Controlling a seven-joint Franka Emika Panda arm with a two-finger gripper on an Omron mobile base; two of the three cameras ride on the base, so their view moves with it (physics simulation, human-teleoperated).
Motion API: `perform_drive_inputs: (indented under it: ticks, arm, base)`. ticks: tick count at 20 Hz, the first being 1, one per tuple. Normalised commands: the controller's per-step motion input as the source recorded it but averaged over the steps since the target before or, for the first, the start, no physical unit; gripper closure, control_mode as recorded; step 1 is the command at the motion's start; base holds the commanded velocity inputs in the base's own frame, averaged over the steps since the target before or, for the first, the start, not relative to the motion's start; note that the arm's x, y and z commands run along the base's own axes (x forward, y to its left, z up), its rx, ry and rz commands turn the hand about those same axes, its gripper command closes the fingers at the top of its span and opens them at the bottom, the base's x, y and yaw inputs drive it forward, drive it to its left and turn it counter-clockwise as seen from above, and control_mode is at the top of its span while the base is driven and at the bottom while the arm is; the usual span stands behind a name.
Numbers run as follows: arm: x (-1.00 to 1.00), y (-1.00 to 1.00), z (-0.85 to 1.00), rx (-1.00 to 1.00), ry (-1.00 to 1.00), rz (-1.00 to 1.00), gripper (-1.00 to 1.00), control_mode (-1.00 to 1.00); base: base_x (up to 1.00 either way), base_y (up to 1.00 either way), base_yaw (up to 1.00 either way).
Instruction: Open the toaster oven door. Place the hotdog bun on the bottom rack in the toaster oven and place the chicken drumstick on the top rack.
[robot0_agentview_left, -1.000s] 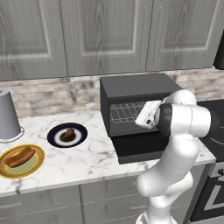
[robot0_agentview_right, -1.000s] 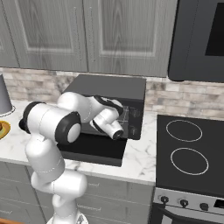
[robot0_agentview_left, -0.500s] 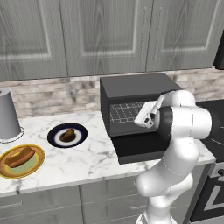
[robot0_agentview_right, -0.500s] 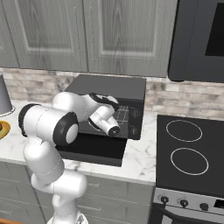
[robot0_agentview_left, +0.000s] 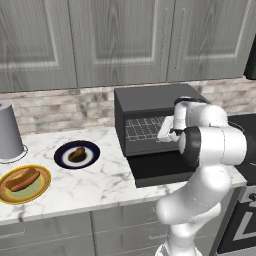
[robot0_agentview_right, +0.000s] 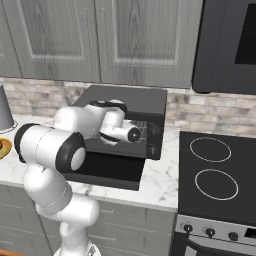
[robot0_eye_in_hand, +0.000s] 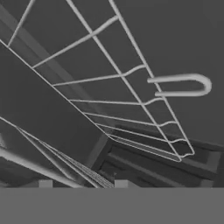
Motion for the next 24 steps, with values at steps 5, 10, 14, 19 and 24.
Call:
perform_drive_inputs:
  ticks: [5, 10, 14, 19, 24]
  arm:
    - [-0.94, 0.0, -0.55, 0.0, 0.2, 0.24, 1.0, -1.0]
    - [-1.0, 0.0, -0.56, 0.0, 0.14, 0.26, 1.0, -1.0]
    - [-1.0, 0.0, -0.58, -0.01, 0.14, 0.25, 1.0, -1.0]
    - [-1.0, 0.03, -0.47, -0.06, 0.12, 0.25, 1.0, -1.0]
    - [-0.82, 0.21, -0.19, -0.11, 0.03, 0.22, -1.0, -1.0]
  base:
    - [0.0, 0.0, 0.0]
    - [0.0, 0.0, 0.0]
    - [0.0, 0.0, 0.0]
    - [0.0, 0.0, 0.0]
    - [0.0, 0.0, 0.0]
